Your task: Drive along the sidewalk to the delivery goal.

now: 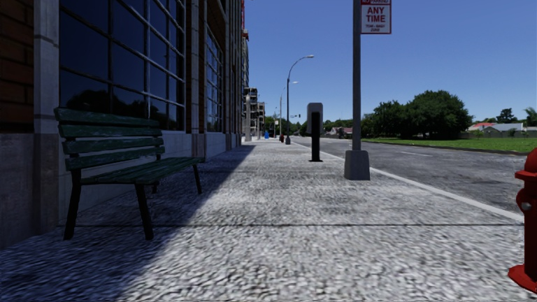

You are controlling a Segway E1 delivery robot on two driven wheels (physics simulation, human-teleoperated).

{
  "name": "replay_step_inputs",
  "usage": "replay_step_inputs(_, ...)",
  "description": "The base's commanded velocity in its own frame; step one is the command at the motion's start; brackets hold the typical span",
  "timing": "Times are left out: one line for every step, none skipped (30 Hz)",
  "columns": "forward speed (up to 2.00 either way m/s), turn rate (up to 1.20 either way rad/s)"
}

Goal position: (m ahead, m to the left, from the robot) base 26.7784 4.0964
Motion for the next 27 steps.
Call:
replay_step_inputs(2.0, 0.0)
replay_step_inputs(2.0, 0.0)
replay_step_inputs(2.0, 0.0)
replay_step_inputs(2.0, 0.0)
replay_step_inputs(2.0, 0.0)
replay_step_inputs(2.0, 0.0)
replay_step_inputs(2.0, 0.0)
replay_step_inputs(2.0, 0.0)
replay_step_inputs(2.0, 0.0)
replay_step_inputs(2.0, 0.0)
replay_step_inputs(2.0, 0.0)
replay_step_inputs(2.0, 0.0)
replay_step_inputs(2.0, 0.0)
replay_step_inputs(2.0, 0.0)
replay_step_inputs(2.0, 0.0)
replay_step_inputs(2.0, 0.0)
replay_step_inputs(2.0, 0.0)
replay_step_inputs(2.0, 0.0)
replay_step_inputs(2.0, 0.0)
replay_step_inputs(2.0, 0.0)
replay_step_inputs(2.0, 0.0)
replay_step_inputs(2.0, 0.0)
replay_step_inputs(2.0, 0.0)
replay_step_inputs(2.0, 0.0)
replay_step_inputs(2.0, 0.0)
replay_step_inputs(2.0, 0.0)
replay_step_inputs(2.0, 0.0)
